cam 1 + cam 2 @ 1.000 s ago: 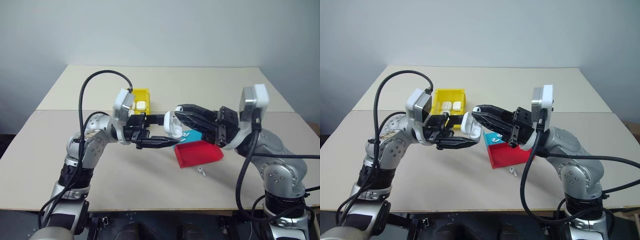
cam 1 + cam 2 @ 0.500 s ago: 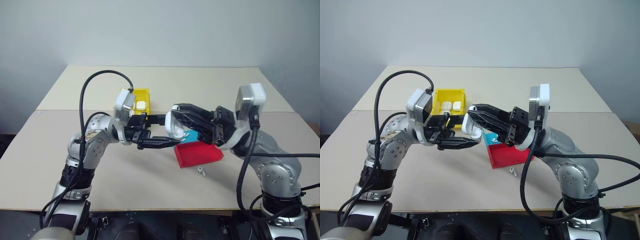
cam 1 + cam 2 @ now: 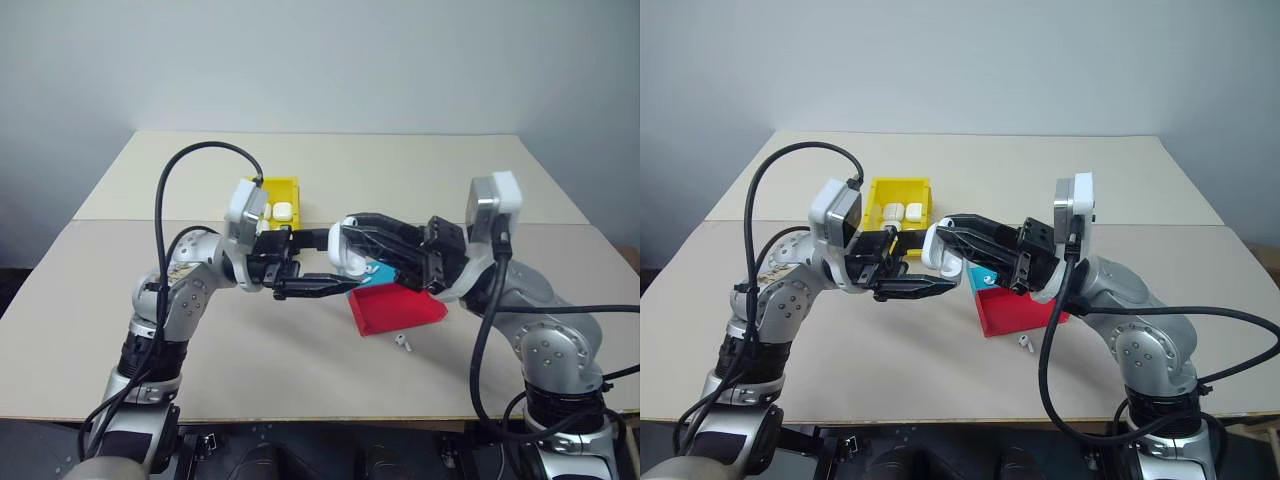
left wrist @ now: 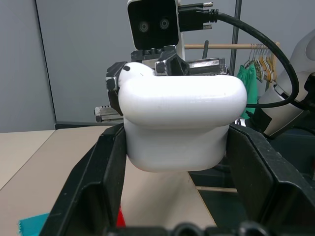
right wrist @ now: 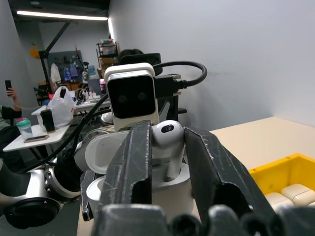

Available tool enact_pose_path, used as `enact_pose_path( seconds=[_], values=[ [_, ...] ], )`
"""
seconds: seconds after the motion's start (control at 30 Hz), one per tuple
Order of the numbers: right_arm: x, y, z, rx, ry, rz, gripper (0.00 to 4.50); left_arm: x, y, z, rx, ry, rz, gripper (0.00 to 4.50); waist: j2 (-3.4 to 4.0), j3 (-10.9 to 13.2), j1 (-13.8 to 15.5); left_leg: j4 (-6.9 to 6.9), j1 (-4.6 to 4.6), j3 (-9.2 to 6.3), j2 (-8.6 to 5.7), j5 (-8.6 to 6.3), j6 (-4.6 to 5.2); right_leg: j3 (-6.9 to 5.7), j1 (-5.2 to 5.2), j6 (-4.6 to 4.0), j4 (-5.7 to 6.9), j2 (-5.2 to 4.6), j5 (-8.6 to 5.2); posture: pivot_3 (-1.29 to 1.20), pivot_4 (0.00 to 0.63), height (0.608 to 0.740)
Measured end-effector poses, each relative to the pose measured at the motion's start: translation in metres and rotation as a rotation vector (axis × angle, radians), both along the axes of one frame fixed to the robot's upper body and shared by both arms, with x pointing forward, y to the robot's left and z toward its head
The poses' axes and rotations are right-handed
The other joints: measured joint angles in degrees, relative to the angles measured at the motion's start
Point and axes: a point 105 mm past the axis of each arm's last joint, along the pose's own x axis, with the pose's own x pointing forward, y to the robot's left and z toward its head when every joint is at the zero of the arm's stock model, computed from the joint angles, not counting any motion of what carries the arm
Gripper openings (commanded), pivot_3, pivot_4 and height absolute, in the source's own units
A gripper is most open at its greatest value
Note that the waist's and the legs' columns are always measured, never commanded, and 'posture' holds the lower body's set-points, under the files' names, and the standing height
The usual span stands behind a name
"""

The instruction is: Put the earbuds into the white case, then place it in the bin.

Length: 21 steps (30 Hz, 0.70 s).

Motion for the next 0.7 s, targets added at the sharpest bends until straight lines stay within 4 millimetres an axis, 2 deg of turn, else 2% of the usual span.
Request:
enact_pose_path(
  seconds=[0.23, 0.43, 0.6, 0.7],
  values=[
    [0.000, -0.002, -0.003, -0.019, 0.005, 0.007, 4.49, 0.001, 0.001, 0.000, 0.003, 0.001, 0.006, 2.78, 0.00, 0.00, 0.00, 0.00, 0.00, 0.00, 0.00, 0.00, 0.00, 0.00, 0.00, 0.00, 0.00, 0.00, 0.00, 0.00, 0.150, 0.740],
    [0.002, -0.004, -0.002, -0.020, 0.006, 0.002, 4.49, 0.002, 0.002, 0.001, -0.004, -0.001, 0.019, 2.78, 0.00, 0.00, 0.00, 0.00, 0.00, 0.00, 0.00, 0.00, 0.00, 0.00, 0.00, 0.00, 0.00, 0.00, 0.00, 0.00, 0.150, 0.740],
    [0.014, -0.021, 0.009, -0.010, -0.011, -0.060, 4.49, 0.002, 0.005, -0.001, 0.004, 0.001, 0.031, 2.78, 0.00, 0.00, 0.01, 0.00, 0.00, 0.01, 0.00, 0.00, 0.00, 0.00, 0.00, 0.00, 0.00, 0.00, 0.00, 0.00, 0.150, 0.740],
    [0.025, -0.032, 0.018, -0.080, -0.034, -0.084, 4.49, 0.003, 0.011, -0.004, 0.020, 0.006, 0.053, 2.78, 0.00, 0.00, -0.14, 0.00, 0.00, 0.03, 0.00, 0.00, 0.00, 0.02, -0.01, 0.00, 0.00, 0.00, 0.00, 0.00, 0.150, 0.740]
  ],
)
